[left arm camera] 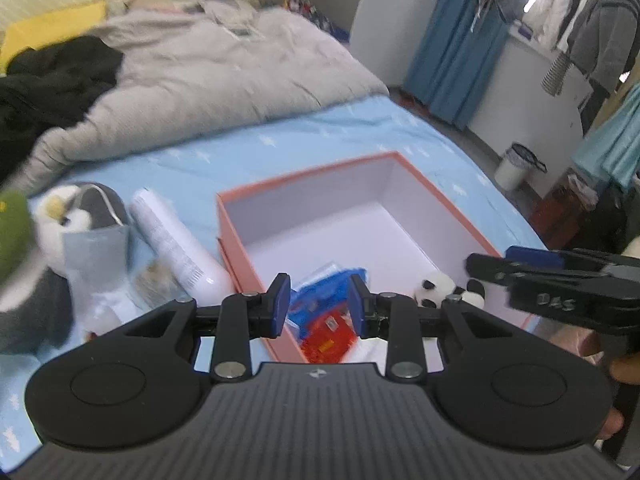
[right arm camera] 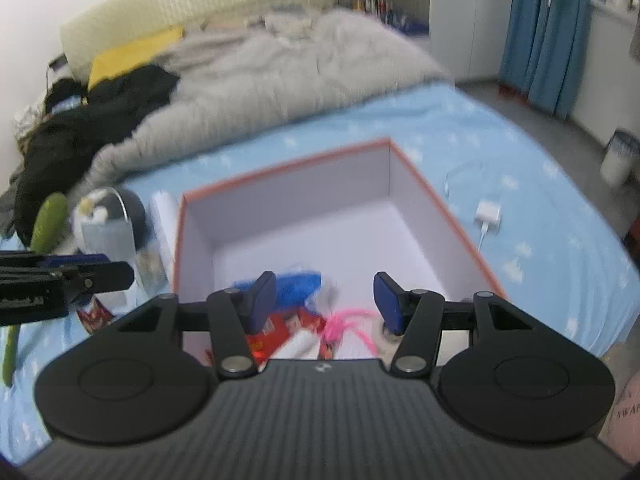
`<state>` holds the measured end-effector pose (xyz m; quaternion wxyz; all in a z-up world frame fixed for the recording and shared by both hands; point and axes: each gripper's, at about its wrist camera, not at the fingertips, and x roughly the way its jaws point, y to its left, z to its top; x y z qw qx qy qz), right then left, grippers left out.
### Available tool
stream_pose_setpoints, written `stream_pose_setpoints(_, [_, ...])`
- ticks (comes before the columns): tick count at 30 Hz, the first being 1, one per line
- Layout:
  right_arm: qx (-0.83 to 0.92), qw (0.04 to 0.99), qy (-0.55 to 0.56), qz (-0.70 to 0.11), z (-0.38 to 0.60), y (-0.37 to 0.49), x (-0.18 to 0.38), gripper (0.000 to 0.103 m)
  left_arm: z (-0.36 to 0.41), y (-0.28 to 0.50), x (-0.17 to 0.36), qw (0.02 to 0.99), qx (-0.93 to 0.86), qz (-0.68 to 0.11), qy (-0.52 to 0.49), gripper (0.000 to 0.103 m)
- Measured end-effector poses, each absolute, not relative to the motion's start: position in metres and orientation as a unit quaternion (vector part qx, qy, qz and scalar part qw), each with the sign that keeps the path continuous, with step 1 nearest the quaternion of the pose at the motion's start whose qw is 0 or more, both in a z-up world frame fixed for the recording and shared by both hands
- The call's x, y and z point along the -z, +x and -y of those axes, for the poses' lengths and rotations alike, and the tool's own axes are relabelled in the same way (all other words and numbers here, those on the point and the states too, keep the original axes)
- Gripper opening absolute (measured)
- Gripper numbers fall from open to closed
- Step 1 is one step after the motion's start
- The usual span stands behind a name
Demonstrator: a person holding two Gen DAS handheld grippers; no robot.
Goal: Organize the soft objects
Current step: 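Withdraw both open tools from the box back toward the pile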
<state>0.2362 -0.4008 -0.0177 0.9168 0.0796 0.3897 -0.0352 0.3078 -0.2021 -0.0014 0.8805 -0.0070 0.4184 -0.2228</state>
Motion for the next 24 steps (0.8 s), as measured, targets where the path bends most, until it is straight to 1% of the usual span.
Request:
stream_pose_setpoints(5, [0.022,0.934,0.072,-0.348,0.387,0.219,-0.007,0.057,0.177,0.291,-0.014,0.892,0.217,-0.396,-0.015,0.036])
stream_pose_setpoints(10, [0.004,0.946,0.085,-0.314,0.372,0.202,-0.02,0.057,0.151,0.273,-0.026,0.902,0.213,-0.375,-0.023,0.036])
stream_pose_setpoints(16, [-0.015,0.953,0.082,-0.291,0.344,0.182,-0.024,0.057,0.122,0.246,-0.034,0.916,0.198,-0.347,-0.028,0.036])
stream_pose_setpoints(19, [-0.029,0.956,0.075,-0.282,0.33,0.174,-0.021,0.057,0.109,0.229,-0.034,0.927,0.2,-0.318,-0.017,0.036])
stream_pose_setpoints(21, [-0.041,0.957,0.074,-0.278,0.321,0.168,-0.018,0.057,0.103,0.221,-0.029,0.931,0.181,-0.316,-0.007,0.036])
stream_pose_setpoints(24, [-0.055,0.957,0.065,-0.277,0.306,0.161,-0.014,0.057,0.085,0.208,-0.022,0.932,0.174,-0.317,-0.026,0.036])
